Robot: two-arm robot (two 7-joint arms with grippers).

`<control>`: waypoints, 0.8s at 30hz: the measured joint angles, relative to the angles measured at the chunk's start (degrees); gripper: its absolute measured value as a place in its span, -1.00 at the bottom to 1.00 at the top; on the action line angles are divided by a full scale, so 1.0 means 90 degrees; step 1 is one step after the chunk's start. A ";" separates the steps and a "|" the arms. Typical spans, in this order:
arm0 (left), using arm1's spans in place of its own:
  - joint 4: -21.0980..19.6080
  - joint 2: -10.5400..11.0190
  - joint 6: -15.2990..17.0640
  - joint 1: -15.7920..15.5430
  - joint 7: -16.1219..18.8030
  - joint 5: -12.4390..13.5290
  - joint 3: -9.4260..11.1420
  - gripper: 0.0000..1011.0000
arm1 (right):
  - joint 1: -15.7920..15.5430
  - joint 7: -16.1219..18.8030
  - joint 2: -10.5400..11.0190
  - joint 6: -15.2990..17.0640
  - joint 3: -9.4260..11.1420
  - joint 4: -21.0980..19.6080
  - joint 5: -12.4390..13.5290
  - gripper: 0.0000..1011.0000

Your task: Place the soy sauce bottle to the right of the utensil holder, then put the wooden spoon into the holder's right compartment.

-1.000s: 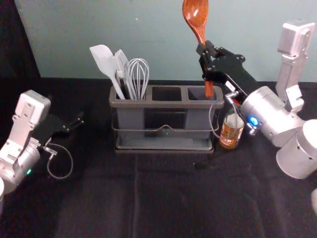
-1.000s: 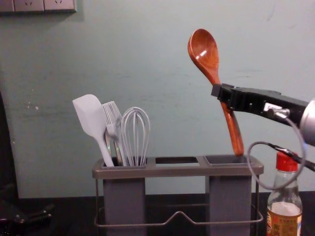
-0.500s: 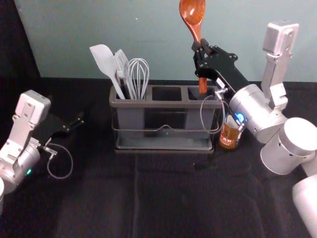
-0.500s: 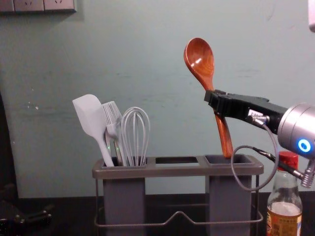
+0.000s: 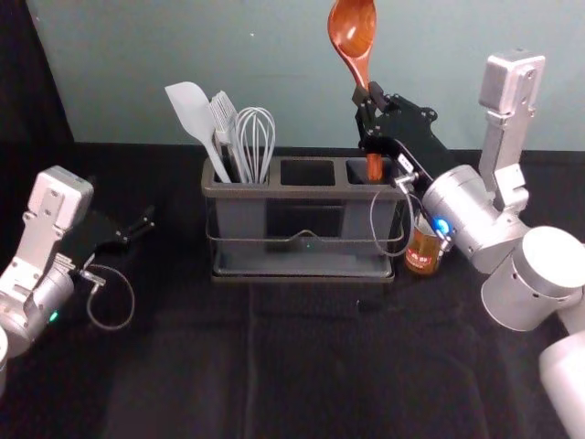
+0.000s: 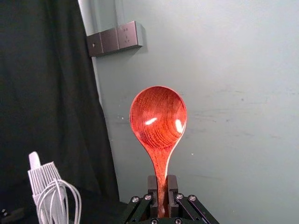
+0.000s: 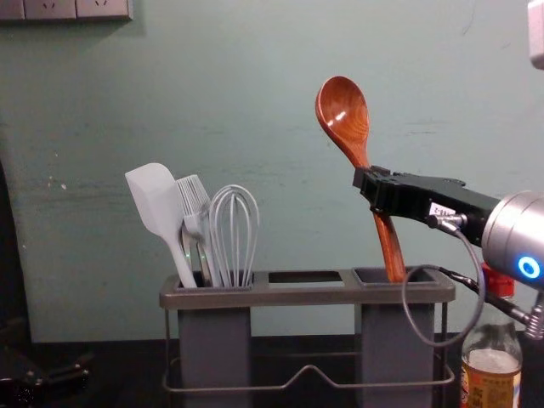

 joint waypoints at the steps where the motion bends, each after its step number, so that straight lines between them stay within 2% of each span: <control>1: 0.0000 0.0000 0.0000 0.0000 0.0000 0.0000 0.0000 0.99 | -0.0015 0.0009 0.0006 0.0009 0.0009 -0.0018 -0.0005 -0.74; 12: 0.0000 0.0000 0.0000 0.0000 0.0000 0.0000 0.0000 0.99 | -0.0294 0.0156 0.0132 0.0085 0.0117 -0.0297 0.0003 -0.74; 24: 0.0000 0.0000 0.0000 0.0000 0.0000 0.0000 0.0000 0.99 | -0.0445 0.0186 0.0181 0.0052 0.0165 -0.0286 0.0002 -0.74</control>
